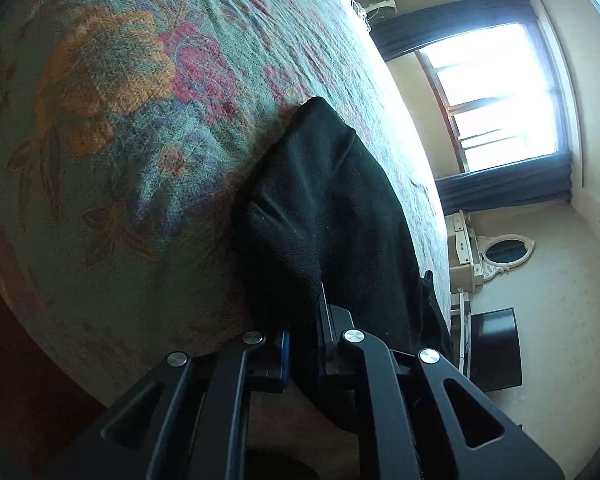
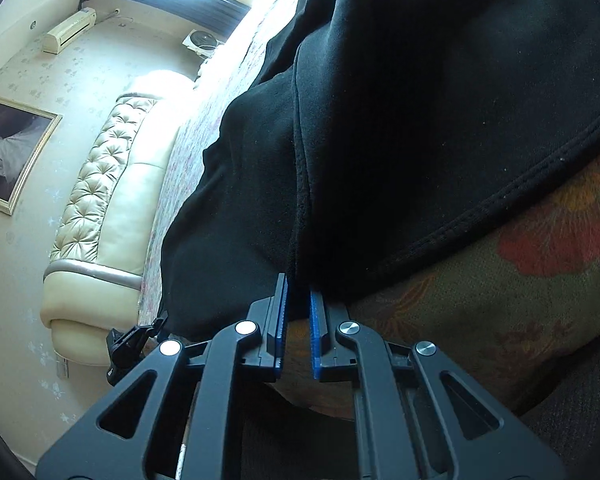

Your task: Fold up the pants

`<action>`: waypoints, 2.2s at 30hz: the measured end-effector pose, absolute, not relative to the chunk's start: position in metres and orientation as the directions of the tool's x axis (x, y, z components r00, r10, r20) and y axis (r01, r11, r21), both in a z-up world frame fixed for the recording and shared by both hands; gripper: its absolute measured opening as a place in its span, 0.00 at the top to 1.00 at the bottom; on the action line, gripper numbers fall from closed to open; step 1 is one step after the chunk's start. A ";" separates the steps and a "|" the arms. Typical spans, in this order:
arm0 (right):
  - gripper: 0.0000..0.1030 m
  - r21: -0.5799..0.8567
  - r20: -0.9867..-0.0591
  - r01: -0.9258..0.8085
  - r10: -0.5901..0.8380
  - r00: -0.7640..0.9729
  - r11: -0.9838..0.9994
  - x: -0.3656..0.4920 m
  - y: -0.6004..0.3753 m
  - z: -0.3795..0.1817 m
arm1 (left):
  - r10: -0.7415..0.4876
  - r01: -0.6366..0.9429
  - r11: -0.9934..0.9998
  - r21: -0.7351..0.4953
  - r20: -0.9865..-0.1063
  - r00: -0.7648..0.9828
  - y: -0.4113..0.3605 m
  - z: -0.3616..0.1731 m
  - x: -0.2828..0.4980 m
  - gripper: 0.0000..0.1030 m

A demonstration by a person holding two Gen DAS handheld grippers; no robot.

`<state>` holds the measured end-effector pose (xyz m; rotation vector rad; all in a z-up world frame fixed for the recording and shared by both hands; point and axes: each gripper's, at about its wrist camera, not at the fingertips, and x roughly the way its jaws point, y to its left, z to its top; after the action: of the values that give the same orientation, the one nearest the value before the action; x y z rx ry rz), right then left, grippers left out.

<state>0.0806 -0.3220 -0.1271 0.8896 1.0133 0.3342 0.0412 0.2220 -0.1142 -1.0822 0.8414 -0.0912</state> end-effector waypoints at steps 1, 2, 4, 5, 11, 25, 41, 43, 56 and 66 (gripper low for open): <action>0.86 0.778 -0.589 0.148 0.628 0.508 0.610 0.081 -0.323 -0.125 | -0.454 -0.313 0.497 -0.809 -0.550 0.701 0.224 -0.112 0.038 0.88; 0.81 0.778 -0.592 0.150 0.631 0.501 0.610 0.084 -0.323 -0.123 | -0.448 -0.302 0.516 -0.802 -0.553 0.702 0.229 -0.109 0.030 0.85; 0.71 0.758 -0.610 0.142 0.617 0.497 0.636 0.084 -0.326 -0.111 | -0.396 -0.294 0.603 -0.742 -0.598 0.697 0.229 -0.096 0.022 0.76; 0.68 0.739 -0.622 0.124 0.601 0.501 0.662 0.086 -0.327 -0.099 | -0.359 -0.288 0.653 -0.701 -0.621 0.697 0.228 -0.088 0.018 0.70; 0.36 0.506 -0.675 -0.048 0.430 0.599 0.861 0.126 -0.321 -0.024 | -0.340 -0.111 0.791 -0.602 -0.582 0.739 0.190 -0.035 0.031 0.26; 0.29 -0.507 -0.782 -0.431 -0.188 0.595 0.747 0.329 -0.175 -0.104 | -0.456 -0.049 0.785 -0.618 -0.629 0.629 0.053 -0.067 0.106 0.17; 0.93 0.039 -0.598 -0.177 0.165 0.785 0.983 0.233 -0.350 0.049 | -0.397 -0.081 0.821 -0.565 -0.667 0.630 0.044 -0.060 0.105 0.16; 0.93 0.135 -0.549 -0.167 0.215 0.808 0.977 0.211 -0.396 0.068 | -0.390 -0.086 0.826 -0.557 -0.675 0.627 0.039 -0.058 0.105 0.16; 0.74 0.195 -0.725 0.420 -0.158 0.670 0.886 0.145 -0.639 -0.043 | -0.412 -0.070 0.836 -0.545 -0.706 0.576 -0.005 -0.055 0.106 0.16; 0.39 0.754 -0.599 0.440 0.234 0.766 0.488 0.088 -0.675 -0.104 | -0.468 -0.034 0.819 -0.573 -0.700 0.540 -0.038 -0.056 0.105 0.16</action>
<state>0.0877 -0.6754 -0.1042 1.0787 0.7219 -0.1397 0.1053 -0.0379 -0.0557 -0.5757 0.9777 -0.2750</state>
